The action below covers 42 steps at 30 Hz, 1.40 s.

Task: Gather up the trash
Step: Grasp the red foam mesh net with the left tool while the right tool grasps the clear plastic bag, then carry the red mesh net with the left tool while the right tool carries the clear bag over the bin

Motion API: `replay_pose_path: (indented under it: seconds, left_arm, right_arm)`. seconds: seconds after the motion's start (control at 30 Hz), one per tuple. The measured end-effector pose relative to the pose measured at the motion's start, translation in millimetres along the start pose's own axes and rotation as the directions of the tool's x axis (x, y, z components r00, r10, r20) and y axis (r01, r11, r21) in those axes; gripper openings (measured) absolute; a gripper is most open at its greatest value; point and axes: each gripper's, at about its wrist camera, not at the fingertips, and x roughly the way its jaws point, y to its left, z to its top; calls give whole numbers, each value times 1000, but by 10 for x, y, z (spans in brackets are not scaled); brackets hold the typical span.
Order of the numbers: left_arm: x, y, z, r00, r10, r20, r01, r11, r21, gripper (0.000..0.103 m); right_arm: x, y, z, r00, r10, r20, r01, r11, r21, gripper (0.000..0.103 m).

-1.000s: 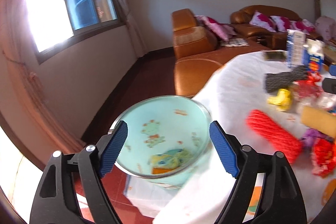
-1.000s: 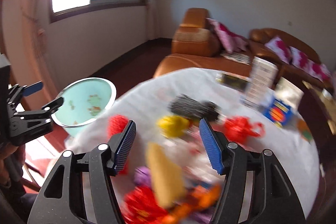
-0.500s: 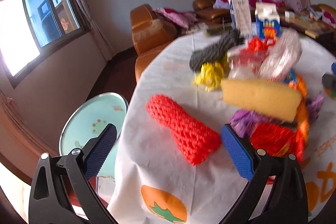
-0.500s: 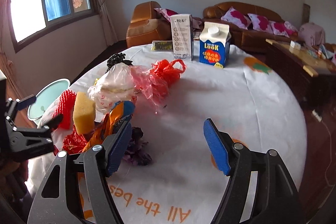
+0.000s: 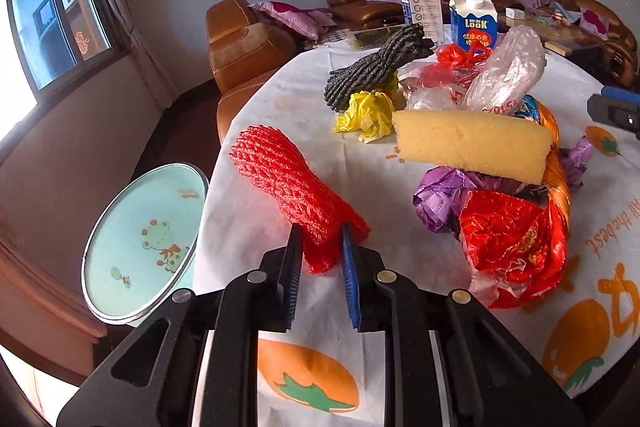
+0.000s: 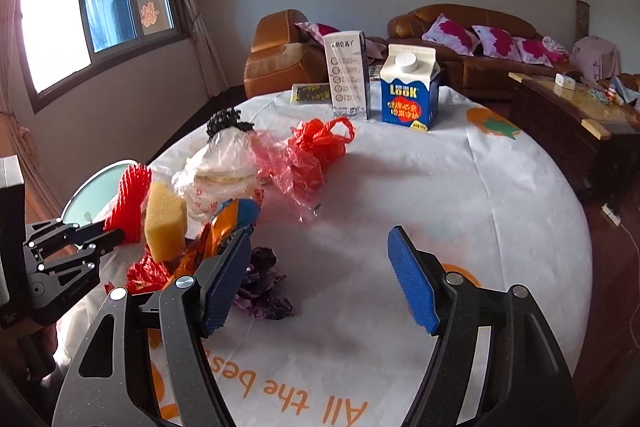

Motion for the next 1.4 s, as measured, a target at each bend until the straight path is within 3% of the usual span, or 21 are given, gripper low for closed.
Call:
replay_pose_path:
  seconds: [0.23,0.33,0.43,0.57,0.6,0.63,0.8,1.1,1.4]
  left_arm:
    - [-188,82,50,999,9,51,-10,1000,13,18]
    - [-207,140,55,998,17,55,-17,1000,-1,18]
    - [-206,219,50,998,27,54,-26,1000,-16,18]
    - [-212,334,33,998,36,55,-34,999,-38,18]
    - [-209,337,25,998,36,55,-33,999,-42,18]
    - [-201,353,22,998,35,54,-33,998,-46,18]
    - [-228,399,22,998,32,62,-29,998,-53,18]
    - [-443,556,91,988,109,110,-104,993,-49,18]
    - [-438,949,44,974,216,74,-208,973,-100,18]
  right_arm:
    - [-48,136,291,997,52,52,-52,999,-8,71]
    - [11,326,466,994,73,79,-68,996,-64,71]
    - [197,486,555,995,90,39,-84,989,-122,71]
    - [451,542,489,993,91,-74,-102,982,-160,69]
    - [481,529,443,990,102,-100,-116,981,-152,60]
    - [505,510,415,986,117,-123,-134,981,-141,34]
    - [439,490,316,982,135,-136,-154,978,-138,13]
    - [26,579,551,989,134,70,-122,982,-146,10]
    - [242,1182,768,975,206,80,-179,948,-262,10]
